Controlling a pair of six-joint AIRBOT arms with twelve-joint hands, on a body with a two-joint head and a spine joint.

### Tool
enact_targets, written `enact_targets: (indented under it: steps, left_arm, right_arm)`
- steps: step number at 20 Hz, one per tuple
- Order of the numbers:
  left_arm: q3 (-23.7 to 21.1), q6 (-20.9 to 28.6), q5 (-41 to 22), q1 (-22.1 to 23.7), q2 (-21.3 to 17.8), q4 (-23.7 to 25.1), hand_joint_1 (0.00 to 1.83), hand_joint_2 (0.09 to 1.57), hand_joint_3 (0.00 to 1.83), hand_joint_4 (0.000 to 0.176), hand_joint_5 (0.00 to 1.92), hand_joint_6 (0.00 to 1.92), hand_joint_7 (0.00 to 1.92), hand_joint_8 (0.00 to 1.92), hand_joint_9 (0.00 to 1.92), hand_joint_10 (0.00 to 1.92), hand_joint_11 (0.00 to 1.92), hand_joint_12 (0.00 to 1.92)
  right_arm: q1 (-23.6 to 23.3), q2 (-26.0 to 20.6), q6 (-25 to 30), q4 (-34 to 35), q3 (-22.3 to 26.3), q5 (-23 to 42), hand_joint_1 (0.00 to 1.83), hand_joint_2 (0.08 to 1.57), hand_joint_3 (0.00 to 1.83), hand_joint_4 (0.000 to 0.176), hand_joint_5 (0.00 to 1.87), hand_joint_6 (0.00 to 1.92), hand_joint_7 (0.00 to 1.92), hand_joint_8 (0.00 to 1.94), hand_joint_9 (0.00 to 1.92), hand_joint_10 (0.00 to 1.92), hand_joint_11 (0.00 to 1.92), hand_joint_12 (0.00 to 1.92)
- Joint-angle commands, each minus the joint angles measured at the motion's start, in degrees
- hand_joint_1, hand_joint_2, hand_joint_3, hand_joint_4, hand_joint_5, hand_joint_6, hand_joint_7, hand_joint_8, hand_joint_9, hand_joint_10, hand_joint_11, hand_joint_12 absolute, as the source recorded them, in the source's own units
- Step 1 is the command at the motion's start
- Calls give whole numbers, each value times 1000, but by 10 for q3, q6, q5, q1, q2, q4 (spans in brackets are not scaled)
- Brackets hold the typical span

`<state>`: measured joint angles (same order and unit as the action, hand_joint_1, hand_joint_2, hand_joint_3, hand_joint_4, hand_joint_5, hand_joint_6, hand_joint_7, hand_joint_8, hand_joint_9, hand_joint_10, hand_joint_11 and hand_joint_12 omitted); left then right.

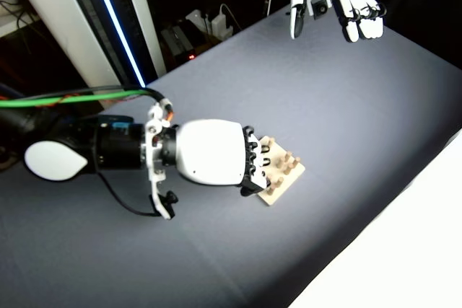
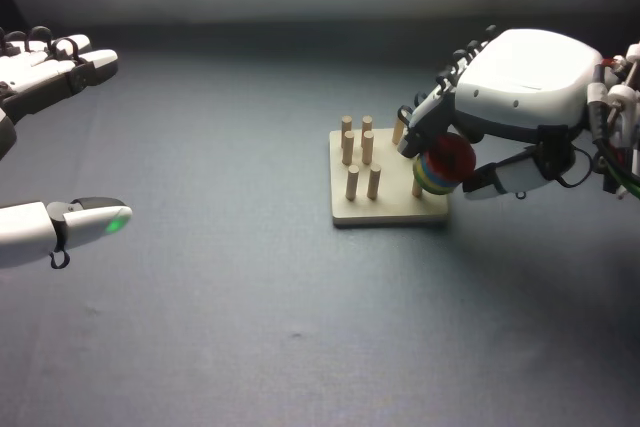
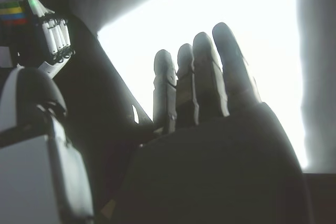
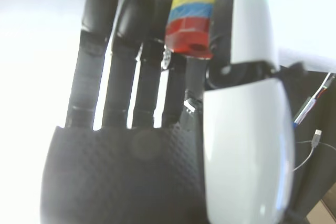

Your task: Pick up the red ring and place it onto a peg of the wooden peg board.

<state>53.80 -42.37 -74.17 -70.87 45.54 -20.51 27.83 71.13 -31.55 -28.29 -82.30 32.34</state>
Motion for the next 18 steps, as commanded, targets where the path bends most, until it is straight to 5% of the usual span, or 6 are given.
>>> enact_targets:
  steps: [1, 3, 7, 16, 17, 18]
  left_arm:
    - [4, 1, -72, 6, 1, -1, 696, 980, 0, 0, 312, 2, 222, 2, 209, 6, 0, 602]
    - [4, 1, -72, 6, 1, -1, 690, 969, 0, 0, 324, 3, 230, 1, 229, 6, 0, 756]
    - [5, 2, -71, 6, 2, -1, 729, 985, 3, 0, 297, 4, 205, 3, 188, 4, 0, 484]
    - [4, 4, -73, 7, 3, 0, 729, 965, 0, 0, 314, 2, 209, 2, 223, 3, 0, 772]
    - [4, 4, -73, 7, 3, 0, 720, 968, 0, 0, 315, 1, 205, 1, 211, 4, 0, 734]
    - [4, 4, -73, 7, 3, 0, 717, 971, 1, 0, 314, 0, 194, 2, 193, 6, 0, 676]
  right_arm:
    - [-10, 0, 0, 15, -3, 55, 1388, 1072, 0, 0, 975, 930, 1145, 657, 984, 1123, 721, 1154]
    - [-11, 3, 0, 14, -4, 55, 1387, 1074, 0, 0, 962, 971, 1163, 623, 967, 1134, 713, 1159]
    - [-14, 12, 0, 4, -8, 43, 1387, 1079, 2, 0, 979, 870, 1099, 800, 965, 1185, 806, 1335]
    - [-14, 21, 0, 1, -14, 25, 1275, 1096, 0, 0, 1068, 607, 1021, 1196, 941, 1314, 821, 1646]
    - [-14, 21, 0, -1, -13, 25, 1278, 1088, 0, 0, 1064, 633, 1051, 1137, 943, 1259, 803, 1589]
    - [-14, 21, 0, -3, -12, 25, 1359, 1103, 3, 0, 952, 907, 1027, 980, 915, 1259, 768, 1477]
